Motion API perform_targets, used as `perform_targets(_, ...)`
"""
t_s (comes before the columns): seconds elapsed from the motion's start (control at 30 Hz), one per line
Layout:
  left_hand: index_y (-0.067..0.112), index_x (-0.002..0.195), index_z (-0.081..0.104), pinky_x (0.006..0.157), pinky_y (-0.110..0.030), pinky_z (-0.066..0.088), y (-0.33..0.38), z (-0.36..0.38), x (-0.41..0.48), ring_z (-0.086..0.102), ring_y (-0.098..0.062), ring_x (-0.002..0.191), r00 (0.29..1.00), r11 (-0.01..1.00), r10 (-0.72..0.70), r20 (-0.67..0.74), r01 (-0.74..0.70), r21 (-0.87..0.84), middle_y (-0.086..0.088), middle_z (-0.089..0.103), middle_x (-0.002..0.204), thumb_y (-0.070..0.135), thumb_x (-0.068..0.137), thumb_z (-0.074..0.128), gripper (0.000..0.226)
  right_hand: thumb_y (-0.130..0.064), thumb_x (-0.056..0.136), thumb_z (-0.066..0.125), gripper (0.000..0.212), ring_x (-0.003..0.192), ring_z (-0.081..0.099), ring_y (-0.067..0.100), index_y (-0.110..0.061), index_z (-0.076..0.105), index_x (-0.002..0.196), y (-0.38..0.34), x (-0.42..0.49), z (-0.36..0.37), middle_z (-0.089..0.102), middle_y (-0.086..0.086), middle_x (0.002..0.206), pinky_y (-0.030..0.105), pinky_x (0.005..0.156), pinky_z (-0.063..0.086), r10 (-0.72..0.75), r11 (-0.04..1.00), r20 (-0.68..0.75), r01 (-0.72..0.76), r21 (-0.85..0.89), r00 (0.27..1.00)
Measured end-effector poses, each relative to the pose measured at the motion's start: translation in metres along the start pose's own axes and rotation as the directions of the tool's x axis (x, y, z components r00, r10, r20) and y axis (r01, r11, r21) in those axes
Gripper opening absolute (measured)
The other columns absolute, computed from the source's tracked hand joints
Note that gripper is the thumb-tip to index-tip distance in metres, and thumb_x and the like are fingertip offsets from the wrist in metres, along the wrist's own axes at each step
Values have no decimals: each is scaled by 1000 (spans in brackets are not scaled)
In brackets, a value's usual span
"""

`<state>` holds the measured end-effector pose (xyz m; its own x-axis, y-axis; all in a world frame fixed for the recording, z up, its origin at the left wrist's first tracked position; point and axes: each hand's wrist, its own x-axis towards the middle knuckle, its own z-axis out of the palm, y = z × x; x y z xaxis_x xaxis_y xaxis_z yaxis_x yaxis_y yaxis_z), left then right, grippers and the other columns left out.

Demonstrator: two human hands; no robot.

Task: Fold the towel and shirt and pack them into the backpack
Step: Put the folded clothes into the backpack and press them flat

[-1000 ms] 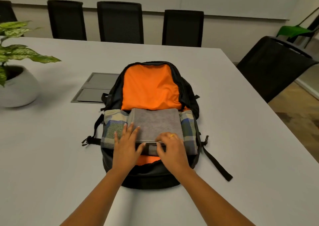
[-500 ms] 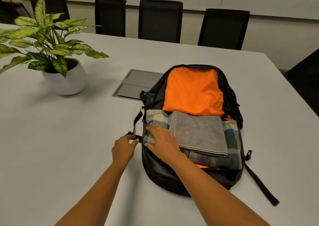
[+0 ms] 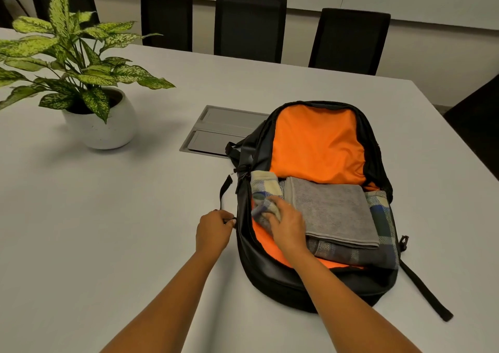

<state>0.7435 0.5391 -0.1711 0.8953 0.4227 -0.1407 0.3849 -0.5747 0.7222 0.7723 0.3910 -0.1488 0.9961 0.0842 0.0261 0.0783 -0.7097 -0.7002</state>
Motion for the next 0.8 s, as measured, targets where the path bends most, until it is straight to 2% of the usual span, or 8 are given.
perform_targets(0.1,7,98,72,75,-21,43,3,2,4,64,-20,86,1000,1000,-21,-5,21,-2,-9,70,101,21,90,60,20,-15,90,60,42,118,52,24,-18,53,130,5,3,-7,58,8,129,32,97,40,53,993,-31,-49,103,998)
perform_targets(0.17,6,94,73,72,-22,44,5,4,6,63,-19,80,999,999,-33,3,33,-12,-10,71,96,24,88,63,22,-15,88,62,41,119,51,23,-16,55,129,7,5,-11,58,7,129,29,96,40,73,987,-31,-68,149,997)
perform_targets(0.27,6,101,71,81,-26,49,7,9,5,65,-22,88,999,1000,14,35,-14,-5,-10,70,99,21,86,66,22,-15,87,63,42,120,51,22,-17,55,128,9,7,-12,57,7,130,25,93,39,88,978,-9,-84,188,996)
perform_targets(0.37,19,124,60,85,-29,47,7,14,7,59,-21,104,977,967,186,100,-200,158,-7,62,112,20,92,56,32,-16,87,63,43,119,51,21,-17,54,129,10,8,-11,56,6,130,28,94,41,88,979,9,-88,182,996)
perform_targets(0.47,33,145,28,88,-29,46,4,15,15,43,-20,116,919,802,327,221,-393,449,-7,43,127,29,100,38,46,-17,87,64,44,120,50,20,-18,53,130,12,10,-10,55,4,131,27,94,41,82,982,23,-85,166,996)
perform_targets(0.57,37,148,8,94,-34,42,5,10,26,34,-25,125,884,572,340,322,-466,675,-11,28,141,34,100,36,56,-18,87,64,44,120,50,19,-19,53,130,13,10,-10,55,4,131,26,93,40,73,985,38,-78,155,997)
perform_targets(0.67,35,147,9,93,-35,40,10,2,35,34,-26,125,850,399,355,390,-515,759,-12,24,144,33,97,44,61,-19,87,64,44,119,50,20,-20,53,130,14,11,-10,55,4,132,27,93,41,61,987,51,-68,149,997)
perform_targets(0.8,25,139,29,87,-32,40,17,-14,43,40,-24,119,804,342,437,404,-564,752,-10,32,138,26,98,41,42,-19,87,64,44,119,50,18,-21,53,129,15,13,-10,54,2,132,24,91,39,52,989,59,-59,137,997)
